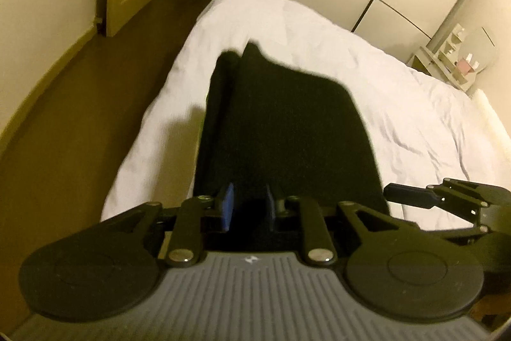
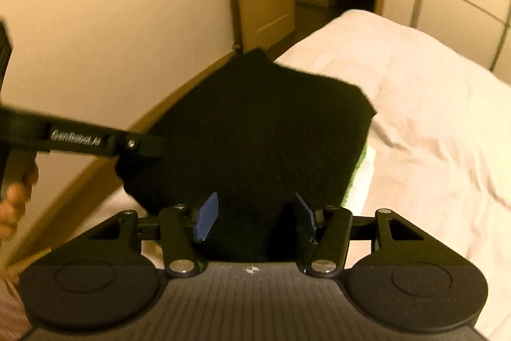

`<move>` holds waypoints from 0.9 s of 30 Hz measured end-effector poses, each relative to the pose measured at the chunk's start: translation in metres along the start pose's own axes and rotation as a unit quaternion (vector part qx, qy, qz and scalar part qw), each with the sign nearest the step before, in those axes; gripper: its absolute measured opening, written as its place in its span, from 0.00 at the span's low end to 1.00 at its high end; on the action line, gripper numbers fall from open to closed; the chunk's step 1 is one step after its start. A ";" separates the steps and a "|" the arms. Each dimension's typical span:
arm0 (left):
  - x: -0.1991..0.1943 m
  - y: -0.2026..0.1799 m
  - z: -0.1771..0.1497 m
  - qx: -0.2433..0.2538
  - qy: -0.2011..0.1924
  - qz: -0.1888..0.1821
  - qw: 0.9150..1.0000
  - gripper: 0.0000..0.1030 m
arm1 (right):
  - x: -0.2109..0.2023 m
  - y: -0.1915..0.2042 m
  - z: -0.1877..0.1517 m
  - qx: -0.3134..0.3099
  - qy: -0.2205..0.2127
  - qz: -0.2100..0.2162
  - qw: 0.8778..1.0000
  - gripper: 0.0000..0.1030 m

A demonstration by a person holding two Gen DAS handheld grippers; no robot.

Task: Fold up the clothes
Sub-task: 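Lower the black garment onto the green sweater and open both grippers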

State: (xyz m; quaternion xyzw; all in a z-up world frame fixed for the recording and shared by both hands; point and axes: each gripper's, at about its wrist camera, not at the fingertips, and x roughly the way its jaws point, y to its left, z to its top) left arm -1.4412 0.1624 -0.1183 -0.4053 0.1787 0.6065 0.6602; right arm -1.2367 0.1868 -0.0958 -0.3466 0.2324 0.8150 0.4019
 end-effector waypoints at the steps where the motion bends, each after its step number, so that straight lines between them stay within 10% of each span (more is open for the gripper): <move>1: -0.004 -0.003 0.003 0.005 -0.002 0.001 1.000 0.20 | -0.004 -0.002 0.002 0.010 0.000 0.001 1.000 0.55; 14: -0.025 -0.035 0.008 -0.017 0.082 0.105 0.991 0.47 | -0.025 -0.028 0.002 0.099 0.047 0.024 0.994 0.86; 27: -0.092 -0.093 0.008 -0.007 0.042 0.204 0.978 0.88 | -0.071 -0.045 0.003 0.114 0.051 0.018 0.992 0.88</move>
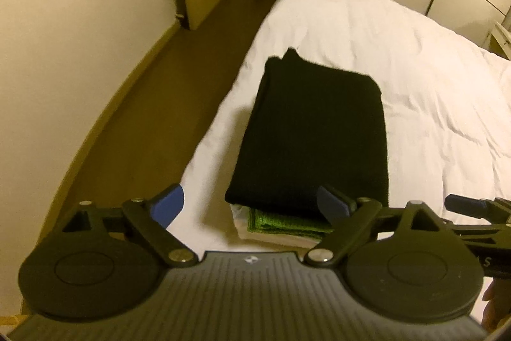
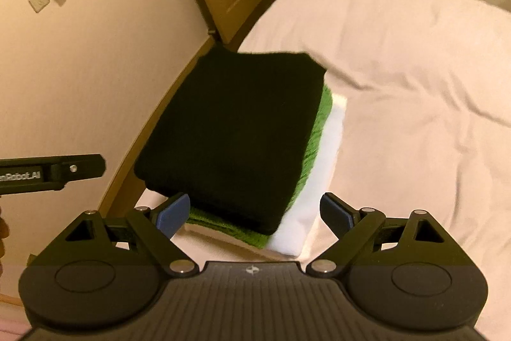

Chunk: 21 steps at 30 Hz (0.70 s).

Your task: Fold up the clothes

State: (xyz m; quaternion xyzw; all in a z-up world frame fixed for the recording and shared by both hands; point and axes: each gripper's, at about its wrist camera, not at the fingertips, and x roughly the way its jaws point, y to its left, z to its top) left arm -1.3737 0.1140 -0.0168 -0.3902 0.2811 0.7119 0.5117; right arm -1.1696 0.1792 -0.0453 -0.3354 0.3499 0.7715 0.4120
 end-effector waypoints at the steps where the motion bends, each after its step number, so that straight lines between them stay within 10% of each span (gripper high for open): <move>1: -0.006 -0.003 -0.001 -0.002 -0.002 0.005 1.000 0.89 | -0.004 -0.002 0.000 -0.001 -0.002 0.001 1.000 0.88; 21: -0.108 -0.108 -0.079 -0.097 -0.033 0.117 0.988 0.99 | -0.088 -0.078 -0.022 -0.100 0.016 0.073 0.992 1.00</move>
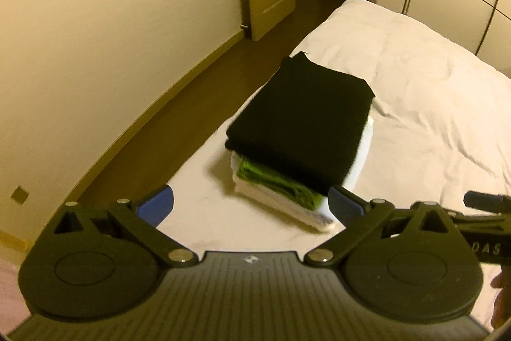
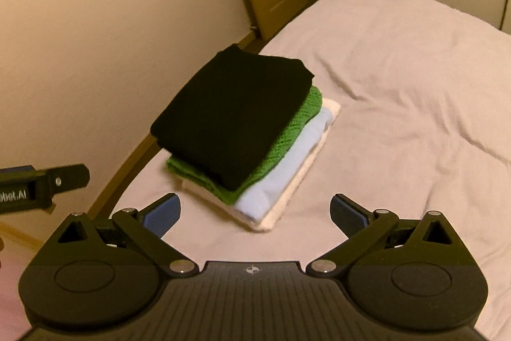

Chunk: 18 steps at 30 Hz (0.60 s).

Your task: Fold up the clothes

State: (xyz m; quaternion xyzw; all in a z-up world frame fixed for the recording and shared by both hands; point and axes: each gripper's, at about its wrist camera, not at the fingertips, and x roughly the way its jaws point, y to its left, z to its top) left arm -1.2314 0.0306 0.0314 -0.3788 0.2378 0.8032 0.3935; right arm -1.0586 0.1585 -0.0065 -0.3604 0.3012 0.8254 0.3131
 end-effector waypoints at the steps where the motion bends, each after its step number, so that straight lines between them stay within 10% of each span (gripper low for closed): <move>1: -0.006 -0.004 -0.007 -0.005 0.000 0.005 1.000 0.99 | -0.005 -0.003 -0.003 -0.007 0.001 0.002 1.000 1.00; 18: -0.107 -0.066 -0.086 -0.083 -0.036 0.071 0.993 0.99 | -0.076 -0.042 -0.034 -0.103 0.001 0.045 0.994 1.00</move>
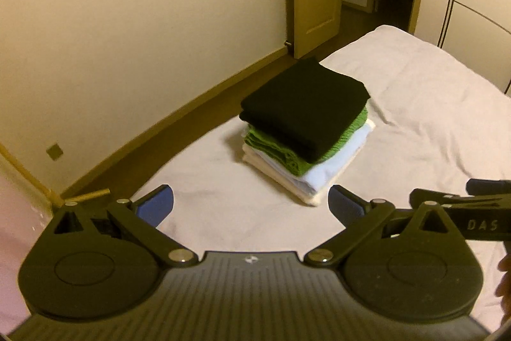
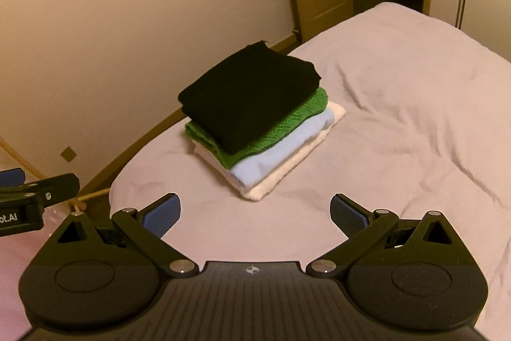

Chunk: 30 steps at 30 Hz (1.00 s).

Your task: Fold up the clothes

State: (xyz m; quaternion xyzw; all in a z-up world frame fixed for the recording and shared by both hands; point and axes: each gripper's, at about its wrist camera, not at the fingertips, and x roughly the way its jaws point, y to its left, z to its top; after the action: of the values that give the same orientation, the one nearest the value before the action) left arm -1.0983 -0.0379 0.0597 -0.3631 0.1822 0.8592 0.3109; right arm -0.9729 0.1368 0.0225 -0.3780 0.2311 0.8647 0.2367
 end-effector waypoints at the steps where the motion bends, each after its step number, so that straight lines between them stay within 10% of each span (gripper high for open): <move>1: -0.003 -0.002 -0.003 -0.005 0.002 0.000 1.000 0.99 | -0.003 -0.002 -0.001 -0.003 0.000 0.001 1.000 1.00; 30: 0.035 -0.069 -0.021 -0.032 0.089 0.011 0.995 0.99 | 0.018 -0.063 -0.005 -0.010 0.048 -0.002 0.999 1.00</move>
State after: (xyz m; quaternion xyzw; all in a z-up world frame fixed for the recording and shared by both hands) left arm -1.0601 0.0162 0.0142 -0.4458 0.1850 0.8324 0.2723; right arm -0.9443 0.1872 -0.0087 -0.4216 0.2329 0.8475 0.2230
